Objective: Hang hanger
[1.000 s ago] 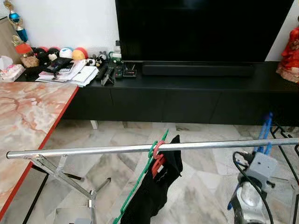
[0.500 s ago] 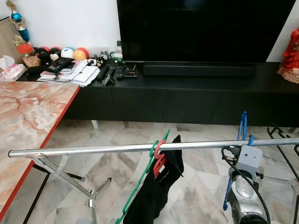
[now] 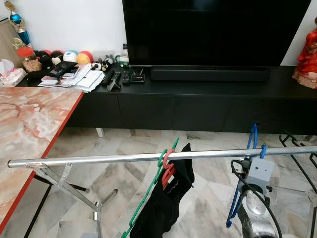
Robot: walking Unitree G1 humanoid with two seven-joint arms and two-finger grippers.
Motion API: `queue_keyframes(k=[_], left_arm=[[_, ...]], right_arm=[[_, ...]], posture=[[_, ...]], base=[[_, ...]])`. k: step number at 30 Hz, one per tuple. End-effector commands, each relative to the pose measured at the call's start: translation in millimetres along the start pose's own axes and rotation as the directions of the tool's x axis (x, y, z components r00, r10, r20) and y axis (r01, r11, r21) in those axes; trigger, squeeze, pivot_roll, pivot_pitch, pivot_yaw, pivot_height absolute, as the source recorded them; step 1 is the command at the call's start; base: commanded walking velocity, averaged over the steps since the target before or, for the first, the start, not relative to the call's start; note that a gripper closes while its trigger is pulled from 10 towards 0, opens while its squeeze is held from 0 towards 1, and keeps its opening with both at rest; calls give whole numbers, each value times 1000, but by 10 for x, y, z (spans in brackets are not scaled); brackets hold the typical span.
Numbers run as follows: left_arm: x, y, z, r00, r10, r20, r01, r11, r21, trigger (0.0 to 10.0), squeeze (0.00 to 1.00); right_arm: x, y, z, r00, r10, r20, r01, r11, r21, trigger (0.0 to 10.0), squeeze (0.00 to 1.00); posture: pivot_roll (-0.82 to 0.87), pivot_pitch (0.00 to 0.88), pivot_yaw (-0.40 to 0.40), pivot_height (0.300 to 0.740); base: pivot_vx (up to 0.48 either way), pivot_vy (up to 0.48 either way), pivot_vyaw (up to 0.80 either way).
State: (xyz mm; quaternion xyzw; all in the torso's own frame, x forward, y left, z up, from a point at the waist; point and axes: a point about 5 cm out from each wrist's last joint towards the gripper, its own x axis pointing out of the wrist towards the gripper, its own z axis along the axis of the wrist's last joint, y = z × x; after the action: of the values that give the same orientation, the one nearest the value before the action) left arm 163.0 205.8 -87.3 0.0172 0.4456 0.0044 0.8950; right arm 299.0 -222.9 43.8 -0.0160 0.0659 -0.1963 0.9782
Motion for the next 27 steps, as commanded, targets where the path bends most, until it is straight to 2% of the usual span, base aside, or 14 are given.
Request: queue_keyframes(k=[1,11,13,21,22,23,27], left_arm=[[-18,8,-65,1000,-5,-18,5,1000,9,10000,0],[-24,8,-88,1000,-12,-25,13,1000,17,10000,0],[-29,5,-107,999,-17,-32,18,1000,21,10000,0],[-37,17,-132,999,-18,-41,20,999,32,10000,0],[-40,25,-141,999,-15,-46,16,999,34,10000,0],[-42,28,-147,999,-13,-49,15,999,36,10000,0],[-48,41,-167,998,-8,-55,9,1000,22,10000,0]], right_arm=[[-18,23,20,1000,13,16,-12,1000,-5,10000,1000],[-215,-51,142,987,39,157,-37,999,-14,10000,1000],[-333,-83,187,976,71,208,-66,997,-30,10000,996],[-591,-214,146,976,78,203,-72,997,-41,10000,973],[-619,-227,124,979,76,189,-70,997,-43,10000,835],[-628,-232,116,981,72,181,-66,997,-40,10000,0],[-635,-230,113,983,58,173,-54,998,-24,10000,0]], posture=[[-50,72,11,740],[-60,84,12,740],[-64,86,12,740],[-74,92,15,740],[-75,92,16,740],[-76,91,17,740],[-76,81,22,740]], base=[[0,0,0],[0,0,0],[0,0,0],[0,0,0],[0,0,0],[0,0,0],[0,0,0]])
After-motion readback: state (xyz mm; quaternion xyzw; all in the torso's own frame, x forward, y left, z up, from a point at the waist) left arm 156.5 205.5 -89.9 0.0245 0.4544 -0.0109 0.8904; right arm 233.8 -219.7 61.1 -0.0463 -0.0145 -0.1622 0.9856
